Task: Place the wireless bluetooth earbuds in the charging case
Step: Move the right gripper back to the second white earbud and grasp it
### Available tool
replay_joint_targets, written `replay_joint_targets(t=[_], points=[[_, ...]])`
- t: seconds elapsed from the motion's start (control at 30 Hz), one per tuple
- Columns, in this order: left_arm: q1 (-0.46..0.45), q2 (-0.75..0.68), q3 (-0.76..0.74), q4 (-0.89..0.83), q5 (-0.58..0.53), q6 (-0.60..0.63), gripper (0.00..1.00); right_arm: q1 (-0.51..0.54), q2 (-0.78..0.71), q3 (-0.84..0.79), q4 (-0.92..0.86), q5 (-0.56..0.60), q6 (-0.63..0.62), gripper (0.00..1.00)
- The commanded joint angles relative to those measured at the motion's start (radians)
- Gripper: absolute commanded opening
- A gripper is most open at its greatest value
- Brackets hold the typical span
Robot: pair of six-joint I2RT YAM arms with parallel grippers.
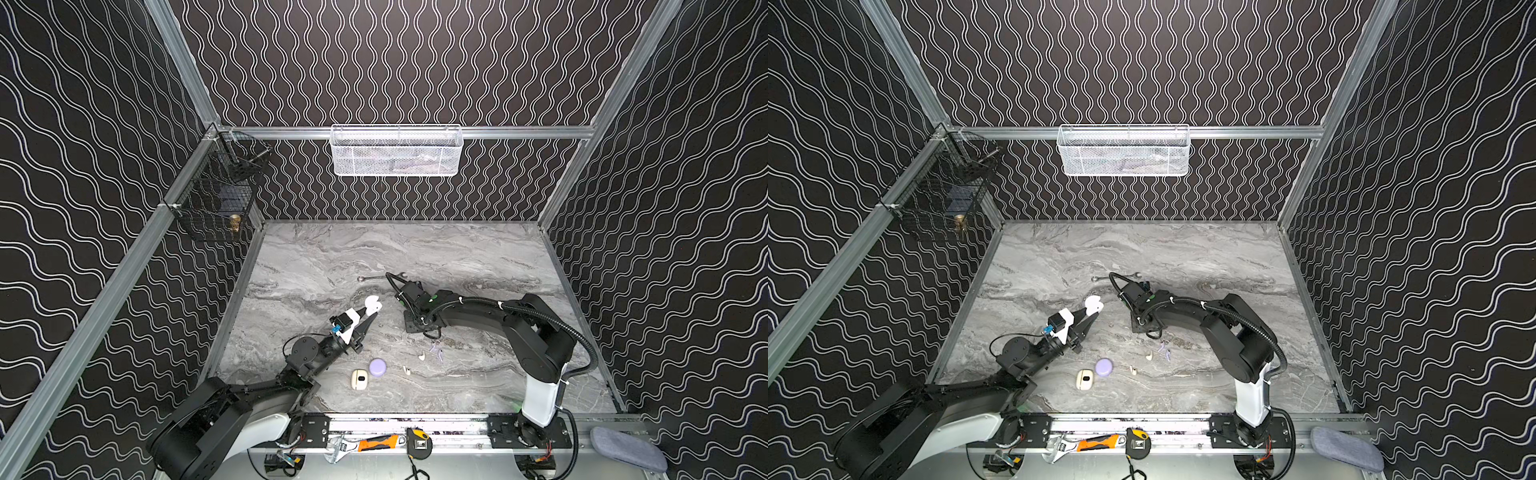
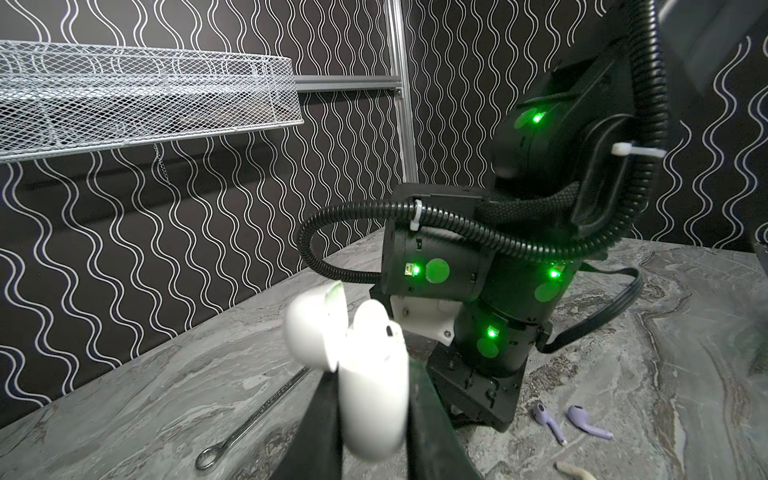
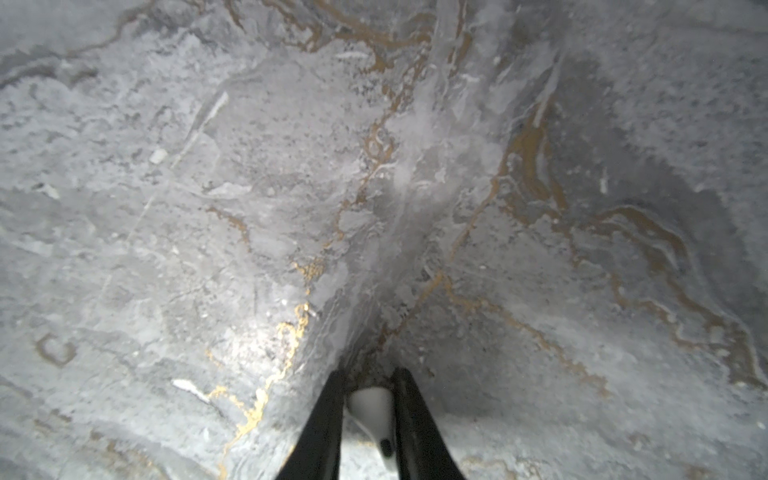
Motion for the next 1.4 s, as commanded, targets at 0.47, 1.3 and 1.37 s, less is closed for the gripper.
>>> replay_joint_targets(t=[0.47, 1.3, 1.37], points=[[0.000, -0.001, 0.000, 0.039, 0.008, 0.002, 0.00, 0.000, -0.042, -0.051, -0.051, -0.013, 0.041, 0.28], [0.001, 0.000, -0.002, 0.045, 0.008, -0.001, 0.00, -0.002, -0.036, -0.063, -0.045, 0.021, 0.075, 0.28], [0.000, 0.000, -0.002, 0.046, 0.010, 0.001, 0.00, -0.002, -0.040, -0.068, -0.040, 0.022, 0.077, 0.26]])
